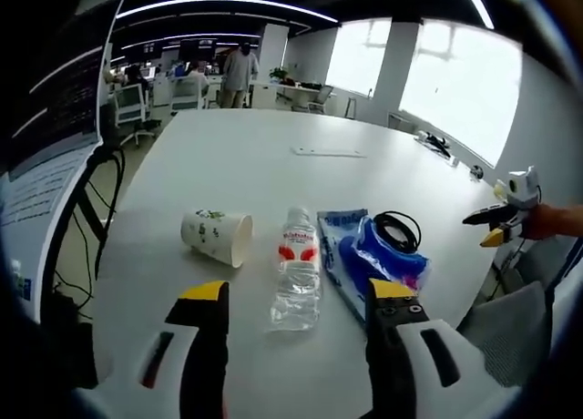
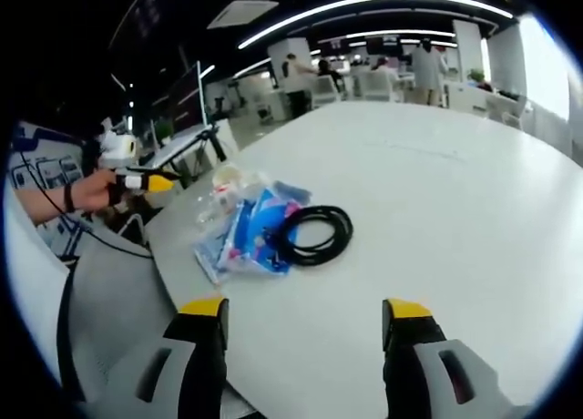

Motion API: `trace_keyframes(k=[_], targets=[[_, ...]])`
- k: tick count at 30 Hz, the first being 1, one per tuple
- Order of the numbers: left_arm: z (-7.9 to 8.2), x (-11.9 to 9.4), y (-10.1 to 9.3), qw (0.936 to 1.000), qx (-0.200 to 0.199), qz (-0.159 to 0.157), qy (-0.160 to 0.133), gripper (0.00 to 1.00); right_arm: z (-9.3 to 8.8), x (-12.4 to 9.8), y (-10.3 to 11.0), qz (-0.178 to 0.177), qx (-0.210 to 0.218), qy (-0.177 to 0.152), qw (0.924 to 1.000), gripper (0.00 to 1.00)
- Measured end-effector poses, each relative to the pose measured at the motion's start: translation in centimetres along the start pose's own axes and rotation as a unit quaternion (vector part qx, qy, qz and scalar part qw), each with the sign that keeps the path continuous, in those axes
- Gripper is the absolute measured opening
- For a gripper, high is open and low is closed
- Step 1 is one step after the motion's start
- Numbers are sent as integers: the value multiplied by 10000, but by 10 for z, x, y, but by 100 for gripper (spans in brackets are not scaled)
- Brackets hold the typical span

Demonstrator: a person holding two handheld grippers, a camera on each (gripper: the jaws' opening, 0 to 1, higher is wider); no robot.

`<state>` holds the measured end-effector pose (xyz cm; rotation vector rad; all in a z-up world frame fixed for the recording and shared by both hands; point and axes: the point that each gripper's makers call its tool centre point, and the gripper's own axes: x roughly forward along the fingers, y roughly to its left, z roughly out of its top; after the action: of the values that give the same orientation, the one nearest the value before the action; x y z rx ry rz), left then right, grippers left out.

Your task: Arrange the tabletop items into an orderly group along one side of the table until the central work area is clear of visible clutter.

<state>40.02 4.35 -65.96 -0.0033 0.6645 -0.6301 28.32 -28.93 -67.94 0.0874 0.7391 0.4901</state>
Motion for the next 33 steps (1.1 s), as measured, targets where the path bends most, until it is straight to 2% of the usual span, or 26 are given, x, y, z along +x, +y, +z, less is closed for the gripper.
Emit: trace_keyframes(k=[13,23,28,33], targets=[[4,11,9,9995,-286,136,-56,58,-5,0,0,-36,98,6,9999,70],[13,22,21,9982,-496,327,-118,54,-2,0,-2,-53,113,-21,9999,70],[16,29,29,9969,-561,545,-108,53,-2,-2,-5,-62,111,-18,9999,70],[18,34,39,9928,-860,813,-187,49,-3,-2,-6,-58,90,15,9999,70]])
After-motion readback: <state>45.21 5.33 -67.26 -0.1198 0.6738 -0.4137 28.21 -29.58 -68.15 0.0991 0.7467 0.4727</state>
